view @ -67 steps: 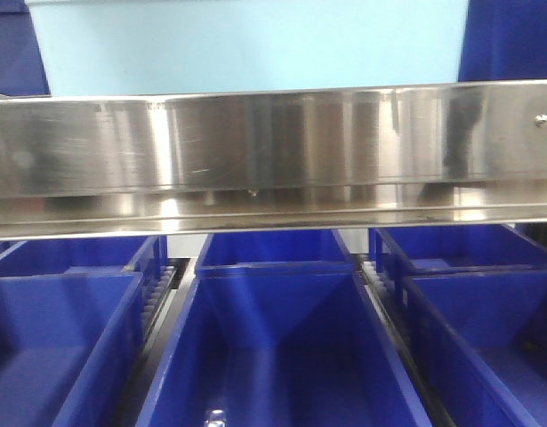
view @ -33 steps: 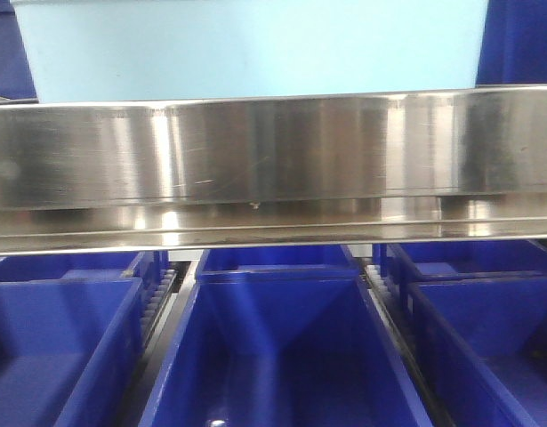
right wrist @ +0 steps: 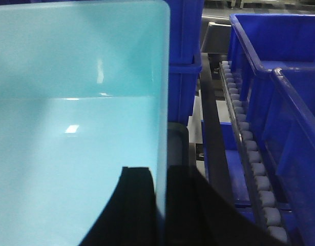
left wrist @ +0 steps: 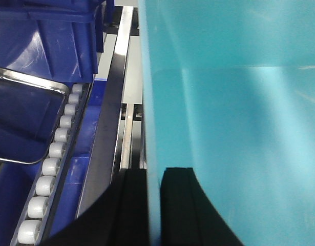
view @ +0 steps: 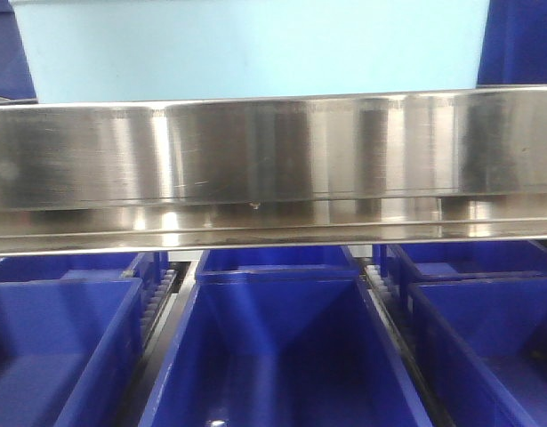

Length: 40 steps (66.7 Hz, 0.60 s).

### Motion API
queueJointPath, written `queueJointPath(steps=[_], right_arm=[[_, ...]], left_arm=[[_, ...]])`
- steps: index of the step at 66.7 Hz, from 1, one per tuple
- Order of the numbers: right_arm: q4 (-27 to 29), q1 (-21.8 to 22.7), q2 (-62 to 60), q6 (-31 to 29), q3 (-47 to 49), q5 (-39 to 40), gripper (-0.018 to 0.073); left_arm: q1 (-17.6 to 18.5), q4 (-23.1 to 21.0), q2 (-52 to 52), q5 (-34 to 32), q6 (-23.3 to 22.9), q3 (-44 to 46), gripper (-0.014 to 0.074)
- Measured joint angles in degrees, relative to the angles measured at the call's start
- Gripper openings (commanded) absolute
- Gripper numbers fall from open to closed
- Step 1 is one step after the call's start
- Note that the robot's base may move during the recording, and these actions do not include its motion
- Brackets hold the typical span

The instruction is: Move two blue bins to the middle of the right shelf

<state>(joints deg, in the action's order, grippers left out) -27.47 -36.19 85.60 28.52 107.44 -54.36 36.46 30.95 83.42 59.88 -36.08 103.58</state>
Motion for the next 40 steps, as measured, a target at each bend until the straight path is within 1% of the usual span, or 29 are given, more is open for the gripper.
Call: queueJointPath(steps=[30, 40], right_arm=[[0.00, 0.00, 0.00, 0.00, 0.00, 0.00, -0.0162], [0.00, 0.00, 0.00, 0.00, 0.00, -0.37, -0.0162]], left_arm=[[0.00, 0.00, 0.00, 0.00, 0.00, 0.00, -0.0111], [0.00, 0.12, 0.00, -1.51, 0.00, 0.00, -0.0111]])
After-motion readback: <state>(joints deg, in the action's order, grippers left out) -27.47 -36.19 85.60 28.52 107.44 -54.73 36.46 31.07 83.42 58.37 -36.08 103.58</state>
